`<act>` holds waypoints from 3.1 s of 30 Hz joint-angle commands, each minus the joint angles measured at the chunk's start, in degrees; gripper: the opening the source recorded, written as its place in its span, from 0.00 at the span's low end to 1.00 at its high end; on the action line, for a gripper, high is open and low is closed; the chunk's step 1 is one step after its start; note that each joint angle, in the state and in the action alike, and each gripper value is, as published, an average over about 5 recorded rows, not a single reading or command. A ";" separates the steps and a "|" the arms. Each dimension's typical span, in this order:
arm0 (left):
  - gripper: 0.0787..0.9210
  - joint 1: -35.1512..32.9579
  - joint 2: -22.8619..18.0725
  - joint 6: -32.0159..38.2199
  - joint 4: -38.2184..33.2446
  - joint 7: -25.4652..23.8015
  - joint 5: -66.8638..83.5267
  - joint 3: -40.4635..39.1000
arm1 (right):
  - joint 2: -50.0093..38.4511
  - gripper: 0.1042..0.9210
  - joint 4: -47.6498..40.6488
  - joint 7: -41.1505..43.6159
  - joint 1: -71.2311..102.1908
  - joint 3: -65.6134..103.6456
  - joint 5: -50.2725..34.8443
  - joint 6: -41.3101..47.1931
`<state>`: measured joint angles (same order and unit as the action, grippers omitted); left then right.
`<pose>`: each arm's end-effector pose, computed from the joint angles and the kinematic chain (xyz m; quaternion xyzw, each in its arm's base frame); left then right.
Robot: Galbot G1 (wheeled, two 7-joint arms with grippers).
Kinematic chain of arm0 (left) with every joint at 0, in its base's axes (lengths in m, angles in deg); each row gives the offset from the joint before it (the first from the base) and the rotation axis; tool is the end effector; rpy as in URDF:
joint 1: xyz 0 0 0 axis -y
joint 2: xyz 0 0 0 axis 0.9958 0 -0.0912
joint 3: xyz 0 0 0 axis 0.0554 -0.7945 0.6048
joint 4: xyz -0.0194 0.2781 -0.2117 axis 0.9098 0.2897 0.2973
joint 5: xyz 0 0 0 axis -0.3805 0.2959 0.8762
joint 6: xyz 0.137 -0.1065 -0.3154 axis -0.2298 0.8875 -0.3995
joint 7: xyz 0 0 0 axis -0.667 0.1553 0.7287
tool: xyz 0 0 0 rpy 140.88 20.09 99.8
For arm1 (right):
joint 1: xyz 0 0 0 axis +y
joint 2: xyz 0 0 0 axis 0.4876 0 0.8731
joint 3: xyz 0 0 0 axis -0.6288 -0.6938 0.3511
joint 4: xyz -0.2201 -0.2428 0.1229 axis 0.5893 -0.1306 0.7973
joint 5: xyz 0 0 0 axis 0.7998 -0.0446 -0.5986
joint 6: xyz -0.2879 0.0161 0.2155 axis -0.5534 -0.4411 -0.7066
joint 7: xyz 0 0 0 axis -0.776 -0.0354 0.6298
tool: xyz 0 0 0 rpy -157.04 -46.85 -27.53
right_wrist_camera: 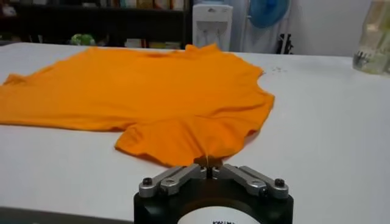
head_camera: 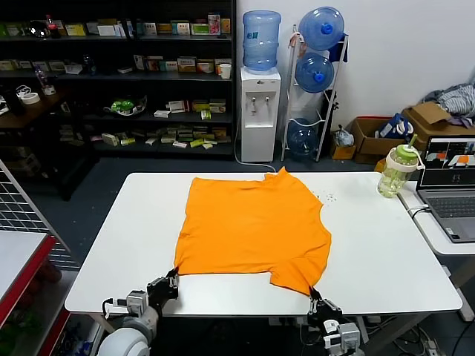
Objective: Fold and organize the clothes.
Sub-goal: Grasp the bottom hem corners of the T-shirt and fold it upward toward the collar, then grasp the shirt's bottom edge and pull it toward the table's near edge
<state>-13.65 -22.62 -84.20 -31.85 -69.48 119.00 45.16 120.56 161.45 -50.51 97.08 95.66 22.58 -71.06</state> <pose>0.2281 0.0411 -0.3593 -0.0648 -0.9673 0.0217 0.2441 0.1444 -0.0275 -0.3552 0.0488 -0.9707 0.0213 0.2345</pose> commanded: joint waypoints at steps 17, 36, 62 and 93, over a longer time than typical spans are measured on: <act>0.02 -14.34 5.68 1.13 -16.56 3.05 2.79 2.68 | -1.39 0.02 10.87 -2.04 10.78 1.67 -1.24 -6.30; 0.02 16.93 5.28 0.08 4.11 1.74 7.77 -4.73 | -9.15 0.03 -8.72 -7.17 -26.04 -3.43 -13.56 0.16; 0.51 16.24 3.09 -1.23 7.88 1.79 6.02 -4.76 | -9.87 0.47 -15.94 -3.87 -30.30 -7.38 -11.35 -1.29; 0.88 9.20 -4.28 1.43 8.46 0.71 0.59 -2.39 | -11.45 0.71 -15.89 6.20 -16.60 -0.22 -18.57 -1.60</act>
<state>-4.58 -25.98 -83.04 -24.26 -68.70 120.36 42.59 109.21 146.18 -45.15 80.31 94.90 5.39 -73.05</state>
